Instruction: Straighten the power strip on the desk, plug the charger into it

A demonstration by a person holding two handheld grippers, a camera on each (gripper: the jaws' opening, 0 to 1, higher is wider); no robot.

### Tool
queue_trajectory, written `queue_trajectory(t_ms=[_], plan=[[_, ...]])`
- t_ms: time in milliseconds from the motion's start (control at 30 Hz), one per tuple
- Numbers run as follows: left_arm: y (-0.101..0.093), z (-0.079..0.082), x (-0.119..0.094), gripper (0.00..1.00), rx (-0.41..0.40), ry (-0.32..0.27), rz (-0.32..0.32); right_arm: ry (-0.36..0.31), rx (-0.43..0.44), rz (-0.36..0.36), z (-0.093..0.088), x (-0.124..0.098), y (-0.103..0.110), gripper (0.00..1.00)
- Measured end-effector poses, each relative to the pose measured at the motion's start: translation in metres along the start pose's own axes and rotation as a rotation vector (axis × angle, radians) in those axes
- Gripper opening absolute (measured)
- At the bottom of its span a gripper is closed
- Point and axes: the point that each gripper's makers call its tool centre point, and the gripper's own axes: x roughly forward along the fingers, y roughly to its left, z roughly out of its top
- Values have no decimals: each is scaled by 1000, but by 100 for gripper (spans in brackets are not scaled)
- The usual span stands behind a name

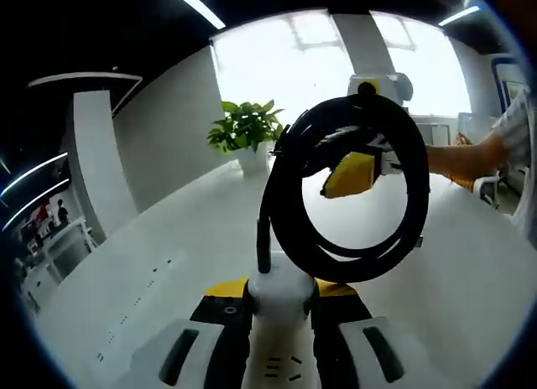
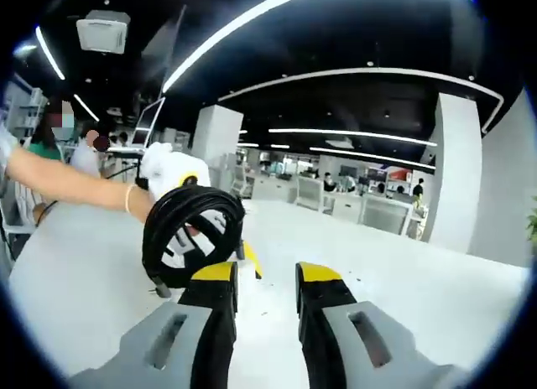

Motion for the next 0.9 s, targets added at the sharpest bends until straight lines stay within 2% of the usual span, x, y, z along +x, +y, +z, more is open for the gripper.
queue_trajectory(t_ms=[67, 300, 500, 767, 900], plan=[[0, 0, 0, 26, -2, -5, 0, -20, 20, 19, 0, 5, 4, 38], [1, 1, 0, 26, -16, -16, -1, -69, 89, 23, 4, 19, 7, 37], [1, 1, 1, 26, -25, -22, -2, -133, 160, 44, 16, 31, 10, 37], [1, 1, 1, 26, -23, -21, -3, -178, 162, 100, 28, 45, 20, 36], [1, 1, 1, 26, -13, -19, -2, -190, 134, 82, 29, 50, 19, 23]])
